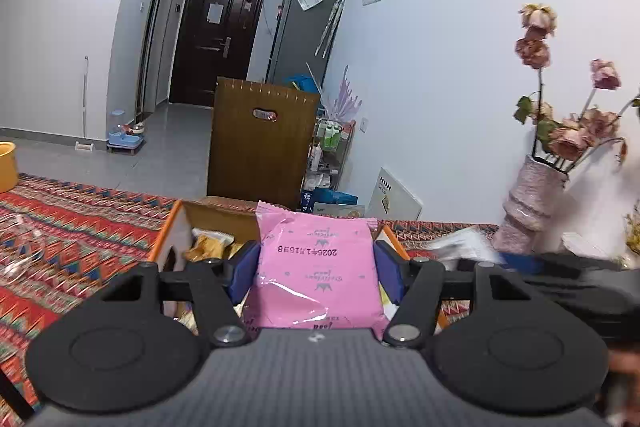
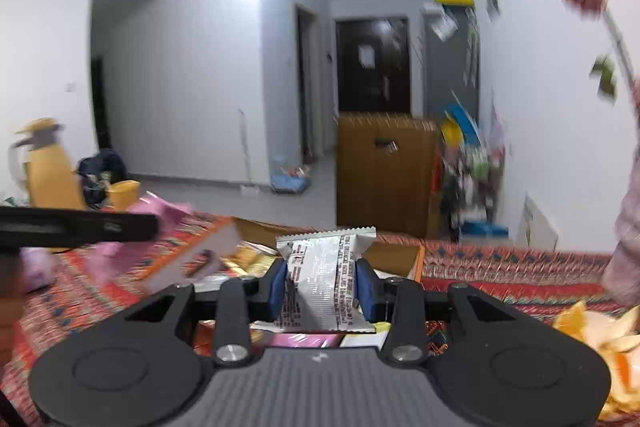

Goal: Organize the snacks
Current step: 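Carry both packets into the cardboard box and open both tools, then withdraw both tools from the box toward the last two packets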

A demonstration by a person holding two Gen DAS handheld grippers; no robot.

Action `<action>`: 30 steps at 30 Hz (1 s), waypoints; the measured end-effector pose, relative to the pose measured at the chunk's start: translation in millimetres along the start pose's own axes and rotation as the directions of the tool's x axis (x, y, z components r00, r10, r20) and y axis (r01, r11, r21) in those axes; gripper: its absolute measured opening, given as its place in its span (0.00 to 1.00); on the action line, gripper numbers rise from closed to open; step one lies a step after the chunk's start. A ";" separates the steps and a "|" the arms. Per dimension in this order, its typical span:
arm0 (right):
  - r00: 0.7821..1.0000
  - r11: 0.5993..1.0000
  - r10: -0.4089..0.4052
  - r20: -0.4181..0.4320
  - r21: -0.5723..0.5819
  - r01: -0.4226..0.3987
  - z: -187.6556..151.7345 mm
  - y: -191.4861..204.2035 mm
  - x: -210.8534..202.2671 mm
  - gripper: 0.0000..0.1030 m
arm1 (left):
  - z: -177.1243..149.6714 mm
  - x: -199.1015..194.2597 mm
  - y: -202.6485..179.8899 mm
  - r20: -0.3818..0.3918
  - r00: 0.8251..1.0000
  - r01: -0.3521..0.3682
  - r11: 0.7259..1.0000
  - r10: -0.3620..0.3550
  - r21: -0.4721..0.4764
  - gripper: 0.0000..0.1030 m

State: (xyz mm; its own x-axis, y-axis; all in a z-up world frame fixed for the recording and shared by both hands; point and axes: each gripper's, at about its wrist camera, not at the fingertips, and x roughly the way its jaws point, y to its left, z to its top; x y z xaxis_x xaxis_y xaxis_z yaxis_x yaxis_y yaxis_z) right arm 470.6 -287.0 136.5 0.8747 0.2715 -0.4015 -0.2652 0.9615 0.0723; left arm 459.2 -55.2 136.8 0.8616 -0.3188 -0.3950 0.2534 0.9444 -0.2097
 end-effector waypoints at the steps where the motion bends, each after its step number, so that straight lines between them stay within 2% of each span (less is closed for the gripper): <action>1: 1.000 1.000 -0.008 -0.021 0.022 0.009 0.2 -7.7 22.5 0.35 | 2.9 13.7 -0.7 -0.016 1.000 0.003 1.000 -0.003 -0.010 0.61; 2: 0.999 0.999 -0.016 -0.041 0.052 0.018 -1.6 -15.3 44.4 0.35 | 4.5 28.2 -1.1 -0.036 0.999 0.011 1.000 -0.011 -0.015 0.61; 4: 0.994 0.995 -0.033 -0.100 0.096 0.043 -7.7 -26.6 82.0 0.35 | 1.8 53.1 -0.8 -0.073 0.997 -0.017 0.999 0.014 -0.032 0.61; 6: 0.992 0.993 -0.027 -0.122 0.113 0.041 -16.9 -26.0 97.8 0.37 | -4.7 70.1 0.3 -0.105 0.994 -0.018 0.999 0.014 -0.042 0.61; 8: 0.983 0.995 -0.018 -0.185 0.098 0.037 -27.9 -21.5 109.9 0.38 | -11.0 87.0 1.6 -0.135 0.991 -0.016 0.999 0.009 -0.048 0.61; 9: 0.972 0.997 -0.026 -0.234 0.066 0.042 -30.6 -16.7 117.5 0.43 | -12.4 96.4 0.7 -0.145 0.989 -0.021 0.998 0.013 -0.052 0.61; 10: 0.969 0.998 -0.035 -0.246 0.036 0.045 -32.6 -12.3 120.1 0.58 | -12.7 104.3 -0.9 -0.152 0.988 -0.025 0.998 0.016 -0.055 0.61; 12: 0.964 0.999 -0.048 -0.260 -0.012 0.046 -34.9 -5.1 118.8 0.72 | -14.5 118.0 -5.2 -0.161 0.987 -0.016 0.999 0.009 -0.043 0.61; 13: 0.963 0.999 -0.045 -0.265 -0.038 0.037 -34.2 -2.8 114.8 0.73 | -14.6 126.2 -7.2 -0.159 0.987 -0.020 0.999 0.015 -0.035 0.61; 15: 0.964 0.997 -0.050 -0.261 -0.065 0.034 -28.8 -6.1 102.6 0.75 | -13.6 142.2 -10.1 -0.177 0.984 -0.039 0.999 0.033 -0.033 0.61; 17: 0.969 0.997 -0.068 -0.237 -0.062 0.055 -16.6 -15.3 92.0 0.82 | -13.6 158.9 -13.2 -0.205 0.978 -0.038 0.999 0.029 -0.037 0.61; 19: 0.974 0.996 -0.090 -0.206 -0.046 0.083 -9.2 -30.1 77.8 0.84 | -15.9 173.2 -17.6 -0.228 0.973 -0.043 0.998 0.033 -0.037 0.63; 20: 0.977 0.995 -0.101 -0.190 -0.033 0.096 -6.1 -36.3 71.5 0.84 | -18.2 178.0 -19.9 -0.231 0.972 -0.047 0.998 0.038 -0.034 0.67; 21: 0.978 0.994 -0.113 -0.173 -0.014 0.112 -2.7 -43.9 64.9 0.84 | -20.2 181.2 -21.3 -0.233 0.972 -0.050 0.998 0.041 -0.031 0.79; 22: 0.979 0.992 -0.123 -0.161 0.001 0.125 -1.0 -49.9 61.6 0.84 | -23.2 181.9 -22.6 -0.235 0.971 -0.054 0.998 0.046 -0.027 0.83; 27: 0.980 0.986 -0.153 -0.130 0.048 0.161 3.6 -70.3 53.9 0.84 | -26.0 165.8 -20.3 -0.234 0.970 -0.065 0.998 0.062 -0.006 0.84; 30: 0.982 0.988 -0.143 -0.123 0.038 0.149 5.2 -66.4 54.6 0.84 | -18.0 133.0 -14.0 -0.209 0.976 -0.063 0.998 0.065 0.015 0.87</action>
State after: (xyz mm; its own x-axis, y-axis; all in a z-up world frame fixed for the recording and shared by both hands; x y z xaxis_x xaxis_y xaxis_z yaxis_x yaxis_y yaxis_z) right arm 538.0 -335.8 114.5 0.8470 0.1237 -0.5170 -0.1165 0.9921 0.0466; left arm 562.3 -112.2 71.0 0.7654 -0.2667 -0.5857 0.2048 0.9637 -0.1711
